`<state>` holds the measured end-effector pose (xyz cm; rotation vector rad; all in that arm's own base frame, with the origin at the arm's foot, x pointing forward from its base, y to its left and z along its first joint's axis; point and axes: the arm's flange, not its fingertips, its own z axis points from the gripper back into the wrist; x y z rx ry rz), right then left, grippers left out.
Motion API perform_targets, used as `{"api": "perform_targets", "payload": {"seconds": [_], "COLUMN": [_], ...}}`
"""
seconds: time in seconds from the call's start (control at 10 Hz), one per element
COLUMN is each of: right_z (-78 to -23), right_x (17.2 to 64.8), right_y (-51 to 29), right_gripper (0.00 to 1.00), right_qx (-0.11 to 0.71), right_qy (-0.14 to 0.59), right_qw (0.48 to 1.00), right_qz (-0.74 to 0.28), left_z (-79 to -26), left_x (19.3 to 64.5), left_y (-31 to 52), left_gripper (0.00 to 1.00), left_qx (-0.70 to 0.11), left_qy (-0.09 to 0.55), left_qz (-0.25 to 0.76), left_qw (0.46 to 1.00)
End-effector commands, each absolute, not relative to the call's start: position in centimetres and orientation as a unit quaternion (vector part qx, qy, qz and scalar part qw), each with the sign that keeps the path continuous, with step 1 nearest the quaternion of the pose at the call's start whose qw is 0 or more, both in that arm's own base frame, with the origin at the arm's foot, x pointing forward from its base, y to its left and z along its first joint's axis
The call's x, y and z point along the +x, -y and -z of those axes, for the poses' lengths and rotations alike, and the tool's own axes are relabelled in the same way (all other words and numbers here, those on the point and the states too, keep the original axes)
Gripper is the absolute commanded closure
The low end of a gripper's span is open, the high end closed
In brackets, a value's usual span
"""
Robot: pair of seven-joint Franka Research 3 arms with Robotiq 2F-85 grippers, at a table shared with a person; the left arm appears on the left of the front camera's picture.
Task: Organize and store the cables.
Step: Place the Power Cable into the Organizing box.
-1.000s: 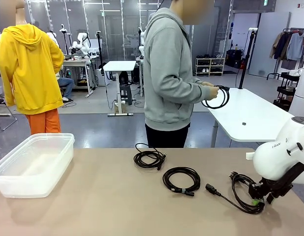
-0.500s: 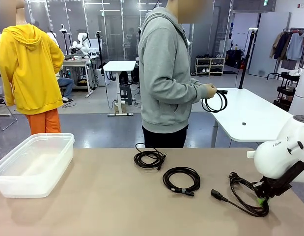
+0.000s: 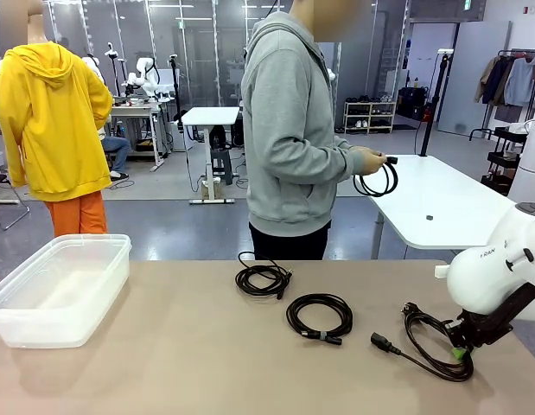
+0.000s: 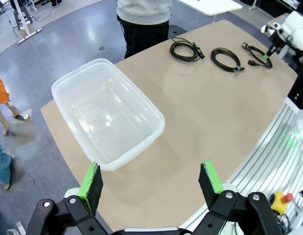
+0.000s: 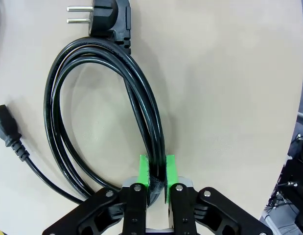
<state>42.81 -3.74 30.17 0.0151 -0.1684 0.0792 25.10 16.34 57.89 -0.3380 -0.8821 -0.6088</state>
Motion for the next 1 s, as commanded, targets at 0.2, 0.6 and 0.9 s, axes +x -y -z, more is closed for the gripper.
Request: {"api": "perform_targets", "payload": {"seconds": [0.2, 0.6, 0.9], "right_z": [-34.4, -42.0, -46.1], "right_x": [36.7, 36.8, 36.8], "right_y": [4.1, 4.1, 2.6], "right_gripper": [1.0, 1.0, 1.0], "right_qx": [-0.004, -0.006, -0.007], "right_qy": [0.113, 0.164, 0.175], "right_qw": [0.993, 0.983, 0.977], "right_qz": [-0.042, -0.085, -0.125], "left_z": [-58.0, -58.0, -58.0], "left_x": [25.2, 25.2, 25.2], "left_y": [-16.3, -16.3, -16.3], "left_gripper": [0.0, 0.0, 0.0], "left_qx": [-0.161, -0.161, -0.161], "left_qy": [0.418, 0.418, 0.418], "left_qz": [0.292, 0.292, 0.292], "left_qw": [0.845, 0.845, 0.845]}}
